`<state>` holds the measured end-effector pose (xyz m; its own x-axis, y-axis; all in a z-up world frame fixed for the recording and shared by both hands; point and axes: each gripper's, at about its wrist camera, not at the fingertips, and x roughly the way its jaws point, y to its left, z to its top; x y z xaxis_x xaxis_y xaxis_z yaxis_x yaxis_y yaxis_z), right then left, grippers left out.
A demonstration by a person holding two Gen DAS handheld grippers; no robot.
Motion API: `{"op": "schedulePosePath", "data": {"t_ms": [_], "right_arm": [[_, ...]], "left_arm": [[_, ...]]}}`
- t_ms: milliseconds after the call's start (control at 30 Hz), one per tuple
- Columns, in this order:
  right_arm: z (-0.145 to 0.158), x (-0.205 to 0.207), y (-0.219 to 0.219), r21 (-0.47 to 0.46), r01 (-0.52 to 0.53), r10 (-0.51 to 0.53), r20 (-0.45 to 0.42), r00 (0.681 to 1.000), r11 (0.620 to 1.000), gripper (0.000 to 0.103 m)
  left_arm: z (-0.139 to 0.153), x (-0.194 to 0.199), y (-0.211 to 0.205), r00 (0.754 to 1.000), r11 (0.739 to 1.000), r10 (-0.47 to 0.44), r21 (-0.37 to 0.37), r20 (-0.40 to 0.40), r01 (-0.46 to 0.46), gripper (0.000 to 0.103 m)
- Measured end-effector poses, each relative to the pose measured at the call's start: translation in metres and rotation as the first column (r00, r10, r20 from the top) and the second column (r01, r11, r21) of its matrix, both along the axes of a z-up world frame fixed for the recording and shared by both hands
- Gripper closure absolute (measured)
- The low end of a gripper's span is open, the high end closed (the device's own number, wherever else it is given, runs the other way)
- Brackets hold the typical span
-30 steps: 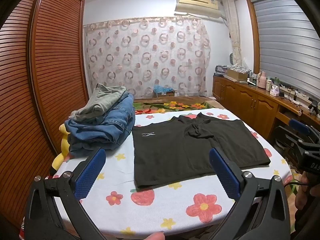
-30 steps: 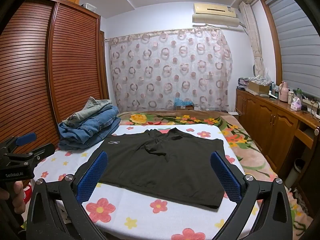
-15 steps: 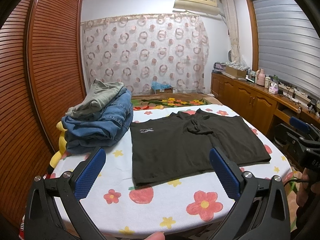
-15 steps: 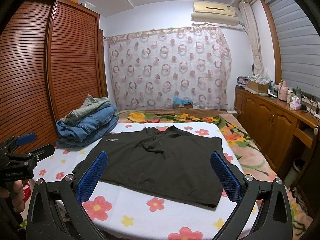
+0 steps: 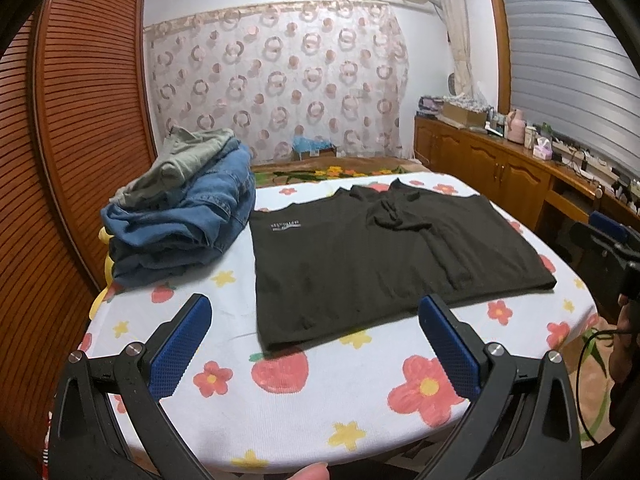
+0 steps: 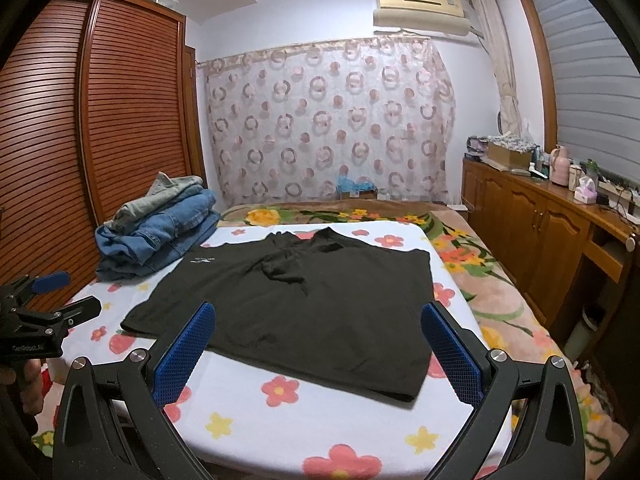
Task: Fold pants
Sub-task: 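Move both grippers toward the black garment's edge on the bed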
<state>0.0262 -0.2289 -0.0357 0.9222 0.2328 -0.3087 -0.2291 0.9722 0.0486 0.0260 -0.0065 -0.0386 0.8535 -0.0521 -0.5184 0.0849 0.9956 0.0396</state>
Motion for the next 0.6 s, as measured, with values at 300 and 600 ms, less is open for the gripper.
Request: {"op": "schedulePosePath", "data": {"t_ms": [300, 600], "right_arm": [[-0.008, 0.002, -0.003, -0.038, 0.029, -0.031, -0.042, 0.999, 0.999, 0.007], [-0.008, 0.012, -0.005, -0.072, 0.049, -0.057, -0.113, 0.992, 0.996, 0.015]], "left_arm": [[-0.028, 0.018, 0.016, 0.997, 1.0, 0.002, 0.02, -0.083, 0.0, 0.0], [-0.049, 0.036, 0.037, 0.99, 0.999, 0.008, 0.036, -0.144, -0.003, 0.0]]}}
